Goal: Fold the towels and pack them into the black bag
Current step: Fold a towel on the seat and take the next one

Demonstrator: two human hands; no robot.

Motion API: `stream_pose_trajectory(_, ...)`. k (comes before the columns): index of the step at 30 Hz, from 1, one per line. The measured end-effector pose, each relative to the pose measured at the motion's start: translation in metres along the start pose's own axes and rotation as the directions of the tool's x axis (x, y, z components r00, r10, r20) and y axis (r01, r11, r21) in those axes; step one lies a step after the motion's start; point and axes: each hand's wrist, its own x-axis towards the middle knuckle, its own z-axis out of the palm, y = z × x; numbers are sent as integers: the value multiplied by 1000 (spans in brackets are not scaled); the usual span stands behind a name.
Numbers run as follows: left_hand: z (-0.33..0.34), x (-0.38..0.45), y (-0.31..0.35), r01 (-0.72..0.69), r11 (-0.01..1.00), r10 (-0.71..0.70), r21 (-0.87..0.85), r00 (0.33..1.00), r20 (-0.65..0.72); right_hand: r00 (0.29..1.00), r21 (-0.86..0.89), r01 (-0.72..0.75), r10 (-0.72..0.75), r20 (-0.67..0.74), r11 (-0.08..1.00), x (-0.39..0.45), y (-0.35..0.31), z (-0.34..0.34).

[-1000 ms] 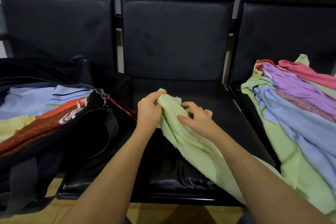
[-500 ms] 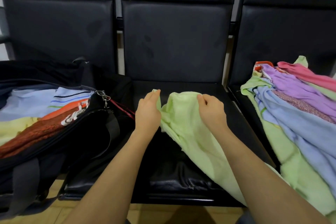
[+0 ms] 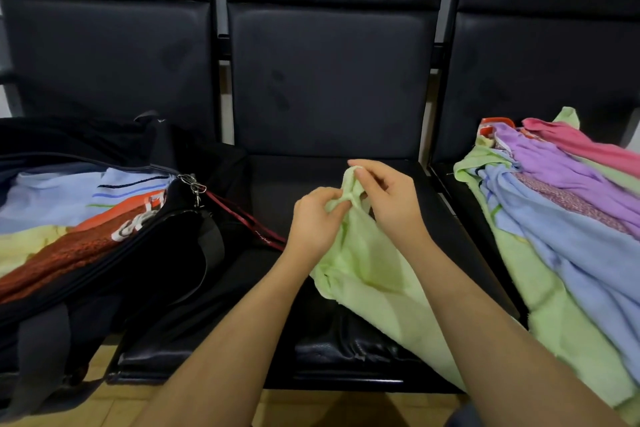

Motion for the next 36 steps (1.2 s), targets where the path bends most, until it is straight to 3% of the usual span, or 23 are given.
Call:
stream_pose_trajectory(2,-3,3,-1,23,999,-26,-38,995,-93,999,-67,-44,42,-27,997,3,6,-4)
stream_pose_trajectory(4,-10,7,-4,55,994,-71,-89,980,-186,983,-172,-182,185,5,968,4,12,-9)
stream_pose_trajectory(6,-18,10,-7,67,994,-86,-89,969,-233,921,-290,-318,366,129,903,2,16,-10)
stream_pose_trajectory(8,-22,12,-9,69,996,-83,-64,965,-250,866,-452,-290,433,252,844,-1,20,-8)
stream_pose_trajectory(12,-22,7,-3,45,999,-51,-29,970,-240,876,-549,-173,383,294,818,0,17,-3)
stream_pose_trajectory(15,-22,6,-4,-24,994,44,105,981,-188,945,-552,-130,271,182,824,-2,11,-2)
stream_pose_trajectory(17,-22,6,-8,-32,968,65,248,990,-125,976,-655,-112,205,67,748,-3,4,-4)
stream_pose_trajectory(20,-24,1,-9,24,929,19,370,994,-111,995,-829,-90,92,-47,552,-3,-8,-9)
stream_pose_trajectory(25,-26,-4,-7,8,914,45,405,992,-120,983,-896,-149,164,-87,417,-5,-8,-11)
stream_pose_trajectory(27,-23,-7,-7,-36,918,80,395,992,-94,981,-866,-160,171,-88,474,-5,-8,-11)
stream_pose_trajectory(31,-18,-10,-6,-102,974,104,200,995,1,981,-475,-192,174,-81,859,-5,-10,-9)
stream_pose_trajectory(36,-10,-9,0,-57,998,55,24,996,66,995,-80,-70,75,63,994,-10,-22,-3)
